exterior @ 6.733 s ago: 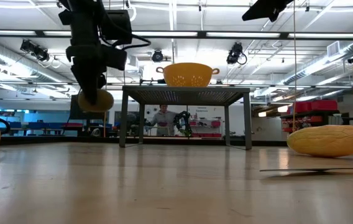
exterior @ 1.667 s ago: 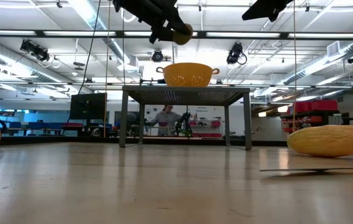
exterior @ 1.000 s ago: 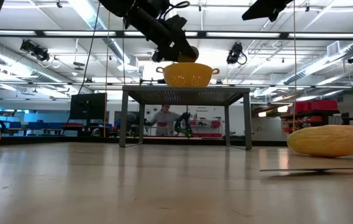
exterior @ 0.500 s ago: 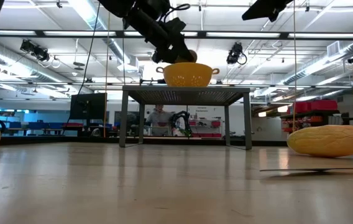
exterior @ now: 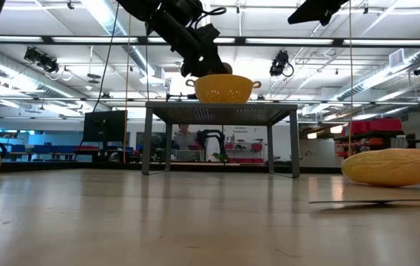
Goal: Pick & Place Fruit
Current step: Put the brown kiwi into the yellow strainer bowl on the shelf, then put the yellow mango into the yellow strainer bowl on the shelf
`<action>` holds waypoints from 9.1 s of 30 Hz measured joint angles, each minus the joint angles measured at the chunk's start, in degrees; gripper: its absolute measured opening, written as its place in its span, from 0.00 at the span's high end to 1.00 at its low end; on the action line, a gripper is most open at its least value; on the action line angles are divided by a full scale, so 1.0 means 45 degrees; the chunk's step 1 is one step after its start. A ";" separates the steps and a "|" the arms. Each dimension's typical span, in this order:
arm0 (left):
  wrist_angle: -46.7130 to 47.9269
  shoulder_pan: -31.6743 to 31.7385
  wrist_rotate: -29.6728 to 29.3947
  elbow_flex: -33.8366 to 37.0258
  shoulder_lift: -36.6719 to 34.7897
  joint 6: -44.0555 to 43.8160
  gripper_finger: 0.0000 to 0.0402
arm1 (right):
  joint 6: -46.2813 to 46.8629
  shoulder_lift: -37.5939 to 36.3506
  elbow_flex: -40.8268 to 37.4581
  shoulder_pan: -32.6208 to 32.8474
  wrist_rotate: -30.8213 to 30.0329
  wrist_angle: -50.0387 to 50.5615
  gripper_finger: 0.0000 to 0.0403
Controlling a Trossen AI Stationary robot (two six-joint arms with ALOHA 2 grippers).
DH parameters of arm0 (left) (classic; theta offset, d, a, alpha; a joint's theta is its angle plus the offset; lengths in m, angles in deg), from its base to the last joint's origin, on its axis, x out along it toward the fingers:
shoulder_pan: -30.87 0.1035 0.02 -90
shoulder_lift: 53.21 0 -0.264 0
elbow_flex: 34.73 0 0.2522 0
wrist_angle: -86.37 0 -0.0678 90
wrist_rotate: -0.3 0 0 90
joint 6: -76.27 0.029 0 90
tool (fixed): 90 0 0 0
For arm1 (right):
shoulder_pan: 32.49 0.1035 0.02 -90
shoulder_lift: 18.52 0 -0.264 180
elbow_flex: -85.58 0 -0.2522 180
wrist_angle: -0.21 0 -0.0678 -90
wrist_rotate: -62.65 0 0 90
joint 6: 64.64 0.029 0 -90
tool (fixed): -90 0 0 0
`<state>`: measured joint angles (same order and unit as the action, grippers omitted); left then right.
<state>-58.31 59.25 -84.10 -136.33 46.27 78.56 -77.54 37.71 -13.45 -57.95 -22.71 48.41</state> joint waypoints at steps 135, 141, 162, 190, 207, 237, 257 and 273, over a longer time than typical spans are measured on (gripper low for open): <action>-0.1079 -0.3930 -0.0049 -0.0019 -0.2409 -0.1190 0.99 | -0.0107 0.0000 -0.0002 -0.0003 0.0005 -0.0365 1.00; -0.1337 -0.4065 0.0008 -0.0019 -0.2448 -0.0792 0.98 | -0.0104 0.0000 0.0000 0.0000 0.0005 -0.0486 1.00; -0.0889 -0.4943 0.0058 -0.0010 -0.2472 -0.1297 0.99 | -0.0107 0.0000 0.0001 -0.0003 0.0005 -0.0484 1.00; 0.0424 -0.5537 -0.1326 -0.0014 -0.4395 -0.0782 0.99 | -0.0107 0.0000 0.0000 -0.0003 -0.0010 -0.0665 1.00; -0.0711 -0.6100 -0.1643 0.0930 -0.4909 -0.0542 1.00 | -0.0102 0.0000 0.0001 0.0002 -0.0005 -0.0956 1.00; -0.1673 -0.6431 -0.3449 0.6912 -1.1734 -0.1567 1.00 | -0.0098 0.0005 -0.0001 0.0225 0.0121 -0.1094 1.00; -0.1528 -0.6431 -0.3444 0.6917 -1.1793 -0.1564 0.99 | 0.2684 0.0018 -0.1671 0.3959 0.0442 0.1098 1.00; -0.1405 -0.6431 -0.3443 0.6917 -1.1788 -0.1700 0.99 | 0.3920 0.0019 -0.4071 0.5823 -0.0057 0.0548 1.00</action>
<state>-64.63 30.31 -99.59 -105.20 -6.77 70.91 -59.90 37.80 -31.77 -31.75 -22.96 50.87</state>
